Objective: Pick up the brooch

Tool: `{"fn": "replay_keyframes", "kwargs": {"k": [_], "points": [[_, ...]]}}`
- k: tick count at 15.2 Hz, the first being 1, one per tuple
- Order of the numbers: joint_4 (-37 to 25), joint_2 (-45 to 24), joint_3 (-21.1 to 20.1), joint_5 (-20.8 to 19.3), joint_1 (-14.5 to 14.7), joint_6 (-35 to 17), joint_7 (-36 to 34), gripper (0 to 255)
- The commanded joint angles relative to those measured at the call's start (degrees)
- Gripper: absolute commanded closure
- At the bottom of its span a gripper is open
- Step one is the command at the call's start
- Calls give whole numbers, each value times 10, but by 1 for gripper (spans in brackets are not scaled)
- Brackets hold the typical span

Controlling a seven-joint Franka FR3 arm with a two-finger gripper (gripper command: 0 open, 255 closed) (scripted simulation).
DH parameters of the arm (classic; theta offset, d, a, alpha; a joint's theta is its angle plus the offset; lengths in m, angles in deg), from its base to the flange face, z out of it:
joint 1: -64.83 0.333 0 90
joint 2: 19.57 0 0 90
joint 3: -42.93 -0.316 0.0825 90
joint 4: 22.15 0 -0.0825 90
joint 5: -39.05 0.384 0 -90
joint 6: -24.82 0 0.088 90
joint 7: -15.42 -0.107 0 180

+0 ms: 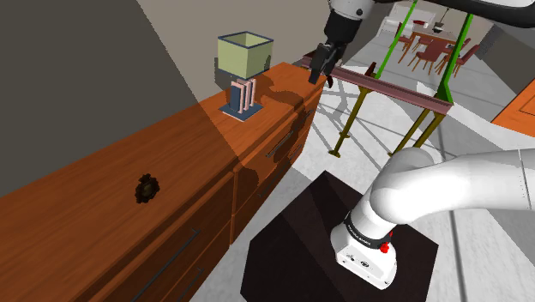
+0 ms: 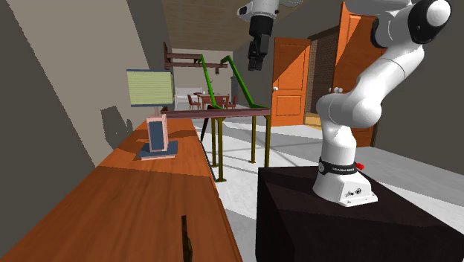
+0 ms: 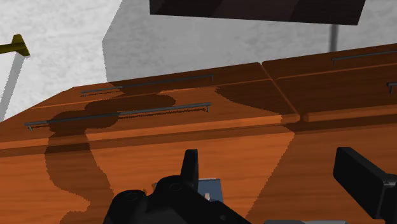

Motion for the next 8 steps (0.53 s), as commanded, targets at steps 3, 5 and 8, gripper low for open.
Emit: {"fn": "replay_keyframes", "kwargs": {"k": [3, 5, 8], "points": [[3, -19, -20, 14, 8, -12, -23, 0], [3, -40, -40, 28, 16, -24, -46, 0], [-1, -76, -69, 47, 27, -43, -79, 0]]}}
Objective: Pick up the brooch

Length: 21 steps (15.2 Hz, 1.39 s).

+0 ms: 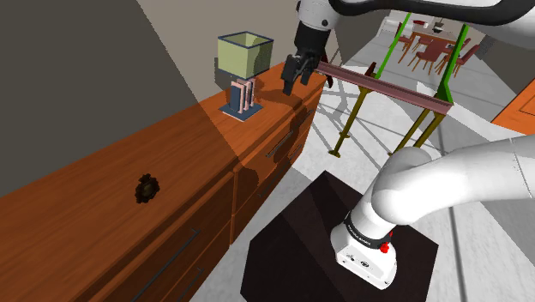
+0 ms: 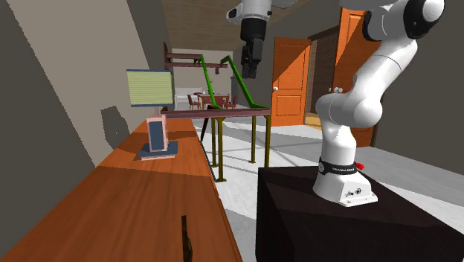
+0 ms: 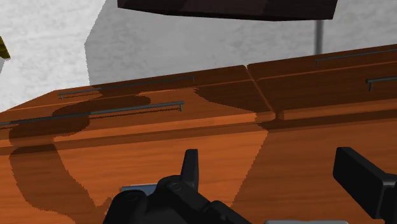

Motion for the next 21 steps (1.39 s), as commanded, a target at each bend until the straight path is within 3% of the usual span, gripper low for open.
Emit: {"fn": "replay_keyframes", "kwargs": {"k": [1, 12, 21], "points": [[-1, -23, -20, 13, 8, -13, -23, 0], [-70, -197, -118, 55, 41, -77, -140, 0], [-182, -373, -184, 45, 68, -108, -239, 0]]}}
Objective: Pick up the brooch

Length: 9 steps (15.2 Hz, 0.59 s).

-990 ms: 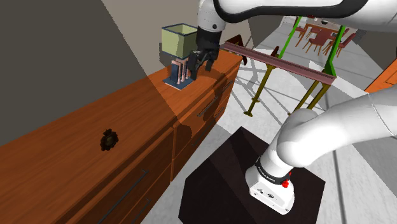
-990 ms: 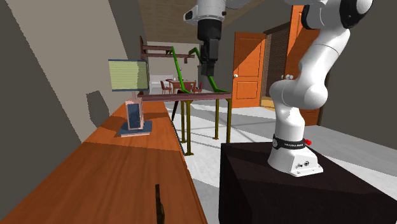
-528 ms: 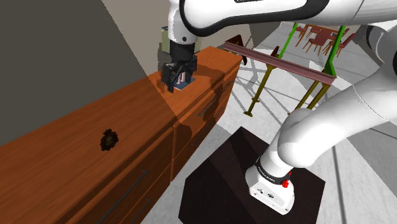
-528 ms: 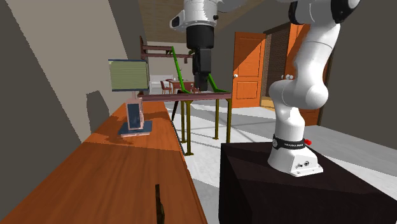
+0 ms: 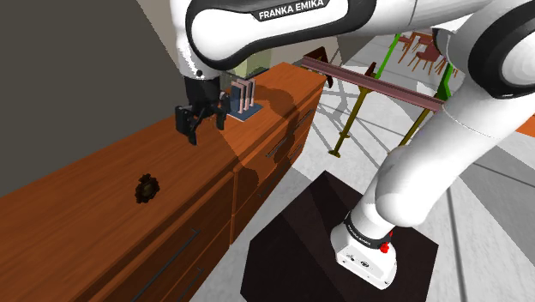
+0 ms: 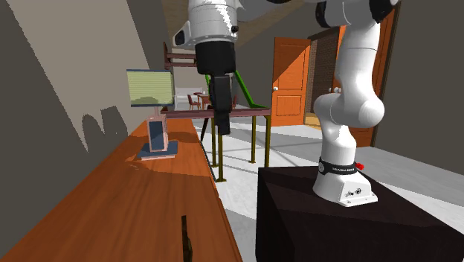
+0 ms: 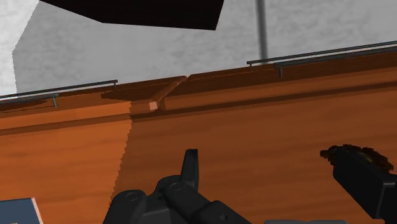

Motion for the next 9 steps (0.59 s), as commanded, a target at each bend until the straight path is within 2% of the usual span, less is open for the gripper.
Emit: {"fn": "replay_keyframes", "kwargs": {"k": [1, 9], "points": [[-34, -46, -13, -8, 8, -4, -24, 0], [-189, -225, -40, -50, 58, 4, -109, 0]]}}
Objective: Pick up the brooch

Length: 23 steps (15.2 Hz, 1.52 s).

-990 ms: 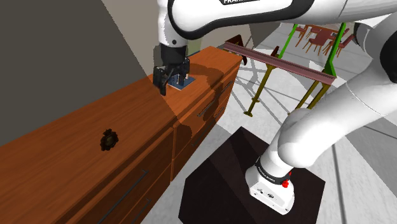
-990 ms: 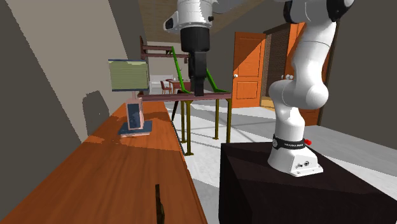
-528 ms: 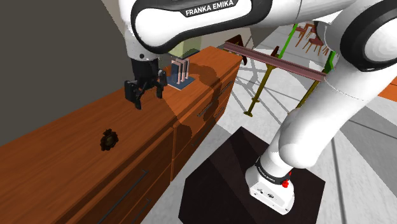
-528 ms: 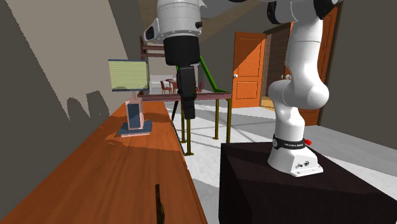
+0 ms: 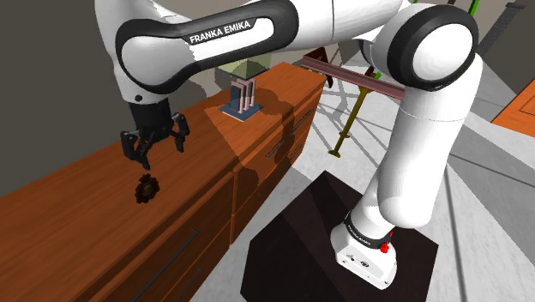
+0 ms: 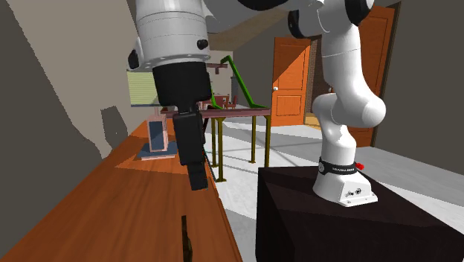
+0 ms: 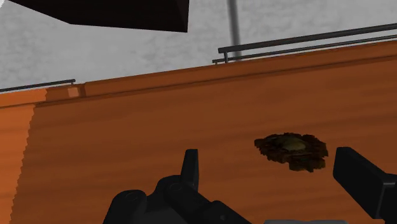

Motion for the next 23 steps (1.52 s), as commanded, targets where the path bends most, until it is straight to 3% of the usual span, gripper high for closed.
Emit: {"fn": "replay_keyframes", "kwargs": {"k": [1, 4, 14, 15, 23], "points": [[-39, -44, -3, -10, 15, 3, -17, 0], [-115, -115, -4, -26, 42, 18, -41, 0], [-81, -132, 1, -32, 43, -32, -41, 0], [-80, -132, 1, -32, 43, -32, -40, 255], [-80, -132, 1, -32, 43, -32, -40, 255]]}}
